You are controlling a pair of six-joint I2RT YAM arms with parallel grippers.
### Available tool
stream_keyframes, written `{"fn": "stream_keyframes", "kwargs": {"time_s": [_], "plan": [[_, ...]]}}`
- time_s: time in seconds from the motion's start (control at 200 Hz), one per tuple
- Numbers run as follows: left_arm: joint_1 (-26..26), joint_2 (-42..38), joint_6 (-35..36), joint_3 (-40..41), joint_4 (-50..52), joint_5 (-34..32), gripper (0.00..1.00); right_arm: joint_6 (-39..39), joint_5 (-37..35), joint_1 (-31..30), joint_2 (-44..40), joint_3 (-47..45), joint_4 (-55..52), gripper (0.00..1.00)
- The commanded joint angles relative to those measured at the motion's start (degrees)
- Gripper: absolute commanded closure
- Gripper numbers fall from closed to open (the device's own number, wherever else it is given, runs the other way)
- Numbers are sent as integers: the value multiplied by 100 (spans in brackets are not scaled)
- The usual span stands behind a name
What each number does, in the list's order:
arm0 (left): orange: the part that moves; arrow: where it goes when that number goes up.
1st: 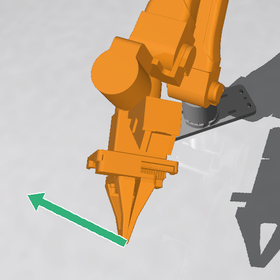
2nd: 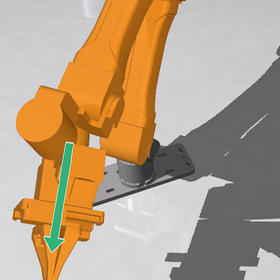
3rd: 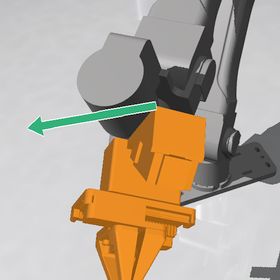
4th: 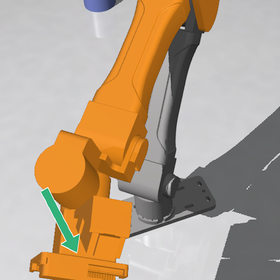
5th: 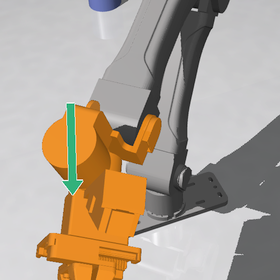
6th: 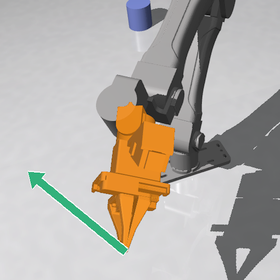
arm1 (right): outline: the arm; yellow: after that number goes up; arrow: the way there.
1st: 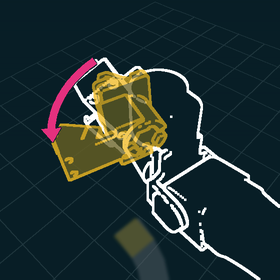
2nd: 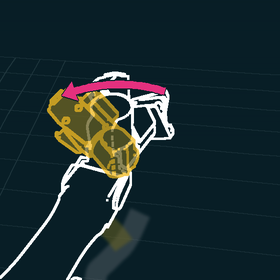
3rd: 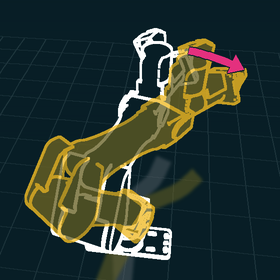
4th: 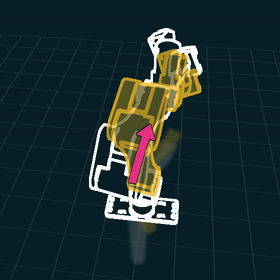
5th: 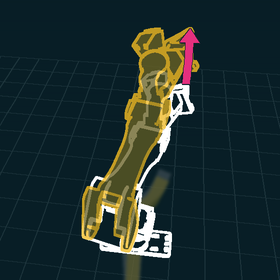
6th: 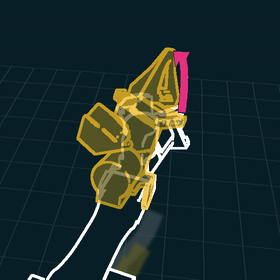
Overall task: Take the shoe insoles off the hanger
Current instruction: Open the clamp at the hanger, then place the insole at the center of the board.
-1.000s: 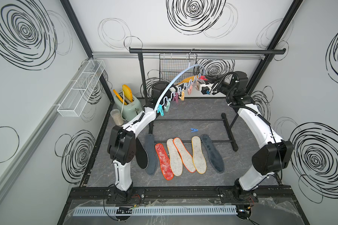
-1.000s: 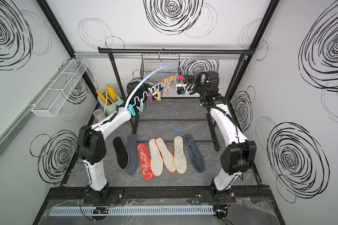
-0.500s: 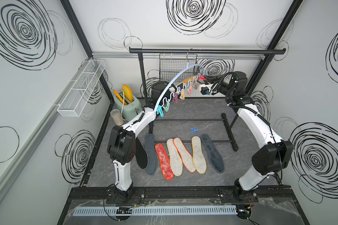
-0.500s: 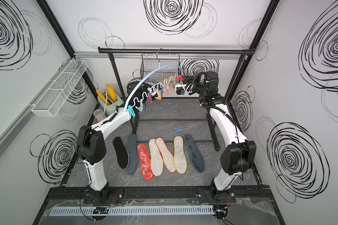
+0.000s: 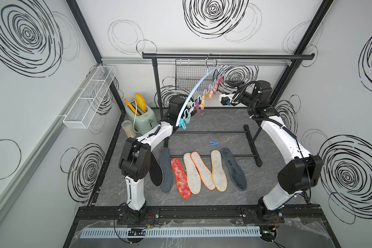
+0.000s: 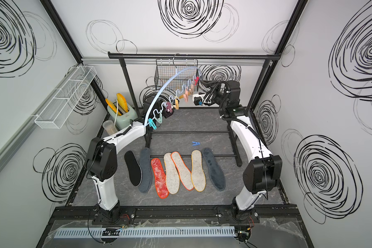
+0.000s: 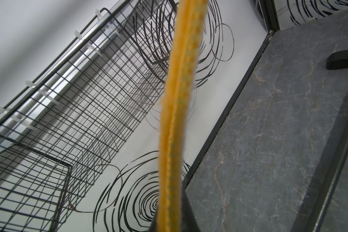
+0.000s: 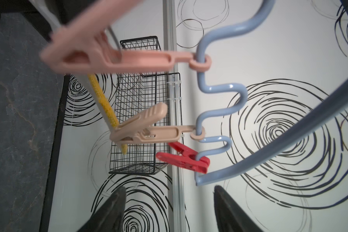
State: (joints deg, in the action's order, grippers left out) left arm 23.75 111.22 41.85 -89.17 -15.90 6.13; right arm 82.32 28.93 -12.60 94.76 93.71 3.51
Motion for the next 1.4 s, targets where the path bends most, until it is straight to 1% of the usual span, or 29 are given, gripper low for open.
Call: {"fn": "stream_keyframes", "kwargs": {"time_s": [0.0,0.01,0.13,0.225,0.325,0.425,0.495,0.58,0.67,0.76,0.81,0.86,0.9,0.955,1.035,1.07,1.11,1.196,1.256,1.321,1.396], "plan": [[29,-38,-162,48,-251,-21,100,-173,45,-49,-258,-101,410,3],[26,-45,-184,48,-241,-19,100,-213,26,-50,-270,-121,455,0],[33,-162,-534,187,-168,-32,100,-687,-162,-8,-478,-526,1138,1],[45,-398,-1150,550,-265,-1,100,-1316,-163,84,-764,-966,1713,1],[93,-703,-1808,1175,-490,26,100,-2373,-212,227,-1216,-1697,2610,1],[170,-1114,-2647,1858,-729,56,100,-3666,-677,301,-1732,-2427,3305,1],[241,-1417,-3322,2263,-721,131,100,-4766,-1066,326,-2161,-2931,3525,1],[289,-1784,-4386,2788,-686,297,100,-6103,-1618,351,-2719,-3494,3461,1],[352,-2149,-5402,3459,-886,657,100,-6953,-1767,347,-3315,-4164,3314,1],[468,-2386,-6530,4047,-1012,804,100,-8129,-2180,346,-3837,-4716,3179,1],[544,-2401,-7279,4395,-1250,1101,100,-8628,-2347,350,-4126,-4899,2894,1],[691,-2316,-7982,4669,-1469,1243,100,-9141,-2532,346,-4361,-5062,2639,1],[846,-2179,-8375,4756,-1581,1468,100,-9482,-2637,346,-4545,-5182,2435,1],[1160,-1985,-8662,4751,-1706,1692,99,-9753,-2712,347,-4758,-5379,2269,1],[1685,-1772,-8873,4612,-1738,1625,99,-10029,-2863,346,-5074,-5626,2082,1],[1888,-1701,-8967,4571,-1741,1506,99,-10034,-2911,356,-5188,-5687,1979,1],[2113,-1598,-9140,4530,-2067,1371,99,-10011,-2947,357,-5316,-5752,1882,1],[2528,-1287,-9396,4201,-2412,1442,100,-9881,-3035,355,-5567,-5864,1743,1],[2797,-1027,-9576,3922,-2566,1364,100,-9848,-3122,346,-5701,-5916,1660,1],[3028,-681,-9788,3606,-2714,1344,99,-9841,-3251,346,-5792,-5922,1535,1],[3208,-197,-10077,3190,-3002,1464,98,-9837,-3416,346,-5854,-5879,1383,1]]}}
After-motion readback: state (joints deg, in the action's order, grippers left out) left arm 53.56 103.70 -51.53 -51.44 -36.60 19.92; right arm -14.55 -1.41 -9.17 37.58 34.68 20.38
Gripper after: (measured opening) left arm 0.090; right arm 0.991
